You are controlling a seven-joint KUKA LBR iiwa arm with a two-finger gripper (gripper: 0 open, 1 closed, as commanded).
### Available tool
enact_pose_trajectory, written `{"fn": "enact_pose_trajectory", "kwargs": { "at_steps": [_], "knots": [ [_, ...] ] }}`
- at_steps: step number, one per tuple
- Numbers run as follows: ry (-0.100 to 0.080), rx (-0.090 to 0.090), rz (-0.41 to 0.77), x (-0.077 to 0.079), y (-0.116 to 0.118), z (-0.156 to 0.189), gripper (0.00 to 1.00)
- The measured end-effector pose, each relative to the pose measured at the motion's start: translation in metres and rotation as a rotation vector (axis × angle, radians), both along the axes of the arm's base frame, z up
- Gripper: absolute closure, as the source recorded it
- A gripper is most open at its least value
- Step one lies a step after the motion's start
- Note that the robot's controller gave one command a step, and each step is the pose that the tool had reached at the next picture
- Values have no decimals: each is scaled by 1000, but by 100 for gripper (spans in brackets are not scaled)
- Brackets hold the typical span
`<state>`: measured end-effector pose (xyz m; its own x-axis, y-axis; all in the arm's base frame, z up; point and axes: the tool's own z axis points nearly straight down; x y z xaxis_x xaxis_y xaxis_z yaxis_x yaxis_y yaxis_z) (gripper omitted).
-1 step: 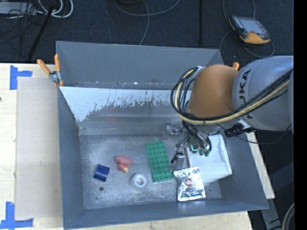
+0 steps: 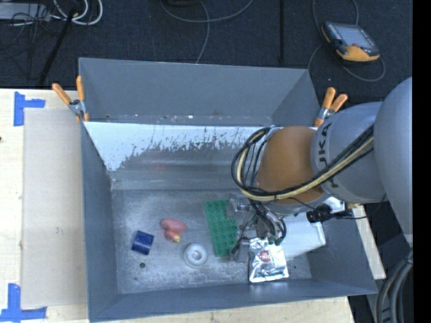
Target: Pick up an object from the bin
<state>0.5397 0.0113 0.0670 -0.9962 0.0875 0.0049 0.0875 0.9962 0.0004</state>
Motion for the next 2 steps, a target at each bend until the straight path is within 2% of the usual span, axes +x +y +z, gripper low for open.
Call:
{"fn": "enact_pose_trajectory", "kwargs": {
  "at_steps": [1,2],
  "knots": [
    [-12,1,1,5,0,7,100],
    [-11,-1,-24,-37,-6,151,100]
  ]
}}
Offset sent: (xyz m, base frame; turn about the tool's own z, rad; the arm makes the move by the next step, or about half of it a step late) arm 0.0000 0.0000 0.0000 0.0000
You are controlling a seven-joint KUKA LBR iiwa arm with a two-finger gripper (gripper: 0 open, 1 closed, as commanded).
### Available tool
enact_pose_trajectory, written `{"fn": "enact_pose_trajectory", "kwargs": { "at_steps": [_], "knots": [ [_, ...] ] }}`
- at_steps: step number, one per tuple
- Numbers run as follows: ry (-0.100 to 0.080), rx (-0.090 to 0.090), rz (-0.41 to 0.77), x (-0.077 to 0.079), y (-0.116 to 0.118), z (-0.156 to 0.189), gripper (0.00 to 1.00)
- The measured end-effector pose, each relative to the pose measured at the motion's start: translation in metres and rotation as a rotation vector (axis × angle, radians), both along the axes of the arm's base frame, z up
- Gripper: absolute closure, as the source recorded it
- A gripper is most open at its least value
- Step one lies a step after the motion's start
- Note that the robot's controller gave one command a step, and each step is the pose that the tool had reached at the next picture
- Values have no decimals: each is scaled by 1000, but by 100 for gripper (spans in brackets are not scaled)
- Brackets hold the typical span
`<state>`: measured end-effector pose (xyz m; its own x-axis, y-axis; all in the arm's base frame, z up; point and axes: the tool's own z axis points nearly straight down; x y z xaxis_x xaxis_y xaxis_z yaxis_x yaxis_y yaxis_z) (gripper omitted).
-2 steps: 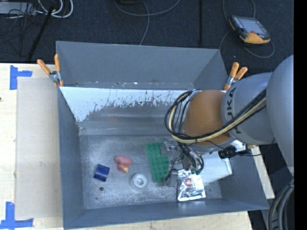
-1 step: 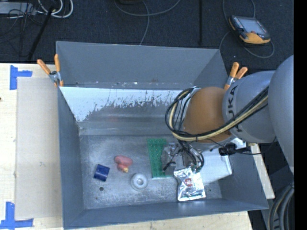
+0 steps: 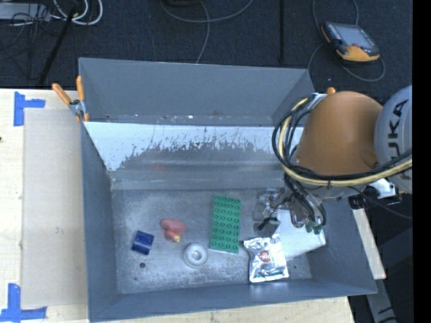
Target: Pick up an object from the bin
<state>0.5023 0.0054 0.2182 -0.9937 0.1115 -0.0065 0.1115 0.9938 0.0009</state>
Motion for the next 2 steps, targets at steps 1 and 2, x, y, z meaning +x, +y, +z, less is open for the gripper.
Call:
{"fn": "enact_pose_trajectory", "kwargs": {
  "at_steps": [1,2],
  "knots": [
    [14,0,195,-20,21,-91,100],
    [0,-1,209,-13,25,-22,100]
  ]
}}
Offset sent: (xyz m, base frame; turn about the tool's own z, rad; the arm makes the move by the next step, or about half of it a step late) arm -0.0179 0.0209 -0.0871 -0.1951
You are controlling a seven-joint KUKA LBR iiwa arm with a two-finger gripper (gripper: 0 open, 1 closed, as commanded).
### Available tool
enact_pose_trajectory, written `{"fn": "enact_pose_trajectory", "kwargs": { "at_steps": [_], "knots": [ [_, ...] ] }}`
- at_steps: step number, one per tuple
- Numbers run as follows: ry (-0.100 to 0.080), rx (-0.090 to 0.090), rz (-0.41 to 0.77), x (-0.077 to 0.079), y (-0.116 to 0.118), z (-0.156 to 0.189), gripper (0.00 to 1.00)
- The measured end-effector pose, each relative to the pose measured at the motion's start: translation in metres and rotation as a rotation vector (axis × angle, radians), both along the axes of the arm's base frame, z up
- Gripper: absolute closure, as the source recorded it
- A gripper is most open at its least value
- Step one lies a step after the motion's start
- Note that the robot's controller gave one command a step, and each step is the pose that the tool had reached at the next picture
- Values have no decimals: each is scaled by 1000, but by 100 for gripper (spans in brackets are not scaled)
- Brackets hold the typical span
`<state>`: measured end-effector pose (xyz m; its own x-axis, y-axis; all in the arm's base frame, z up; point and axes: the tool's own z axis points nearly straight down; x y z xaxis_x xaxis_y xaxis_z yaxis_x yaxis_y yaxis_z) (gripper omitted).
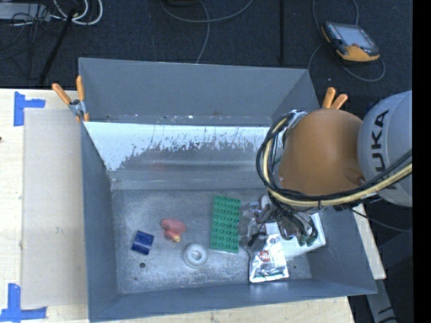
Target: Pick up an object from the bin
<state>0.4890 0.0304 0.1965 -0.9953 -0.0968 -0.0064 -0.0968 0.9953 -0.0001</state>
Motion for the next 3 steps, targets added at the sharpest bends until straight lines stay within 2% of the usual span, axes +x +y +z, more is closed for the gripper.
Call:
{"fn": "enact_pose_trajectory", "kwargs": {
  "at_steps": [1,2,3],
  "knots": [
    [6,0,-1,-1,0,-3,0],
    [9,0,-93,38,-20,-131,0],
    [2,0,-93,39,-20,-125,100]
  ]
}}
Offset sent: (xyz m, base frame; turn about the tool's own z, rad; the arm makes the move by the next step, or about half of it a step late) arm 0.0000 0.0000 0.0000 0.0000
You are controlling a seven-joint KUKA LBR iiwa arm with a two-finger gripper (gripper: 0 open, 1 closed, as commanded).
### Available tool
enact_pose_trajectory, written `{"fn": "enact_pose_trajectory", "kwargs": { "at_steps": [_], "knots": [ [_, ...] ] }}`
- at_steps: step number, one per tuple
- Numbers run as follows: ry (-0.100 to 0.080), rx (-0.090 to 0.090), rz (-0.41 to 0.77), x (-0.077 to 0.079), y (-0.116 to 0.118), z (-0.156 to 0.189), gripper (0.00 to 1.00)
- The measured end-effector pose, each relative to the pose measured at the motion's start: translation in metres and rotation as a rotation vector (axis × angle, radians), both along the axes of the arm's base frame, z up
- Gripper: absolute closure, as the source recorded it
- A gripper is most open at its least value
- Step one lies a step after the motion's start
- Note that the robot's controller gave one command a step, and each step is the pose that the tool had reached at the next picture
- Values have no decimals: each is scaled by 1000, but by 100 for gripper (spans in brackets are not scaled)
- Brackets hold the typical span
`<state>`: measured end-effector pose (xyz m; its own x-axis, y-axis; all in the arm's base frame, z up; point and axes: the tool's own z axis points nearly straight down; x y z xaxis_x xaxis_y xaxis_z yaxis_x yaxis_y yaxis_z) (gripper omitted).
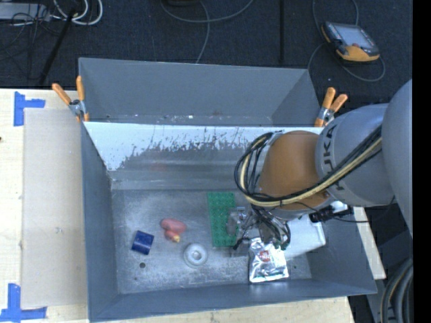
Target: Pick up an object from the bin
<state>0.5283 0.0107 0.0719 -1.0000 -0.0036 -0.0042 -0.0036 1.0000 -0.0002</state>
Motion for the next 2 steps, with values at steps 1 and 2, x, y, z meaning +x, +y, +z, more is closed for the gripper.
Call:
{"fn": "enact_pose_trajectory", "kwargs": {
  "at_steps": [1,2],
  "knots": [
    [-3,1,32,-19,15,134,100],
    [7,0,236,7,16,83,100]
  ]
}}
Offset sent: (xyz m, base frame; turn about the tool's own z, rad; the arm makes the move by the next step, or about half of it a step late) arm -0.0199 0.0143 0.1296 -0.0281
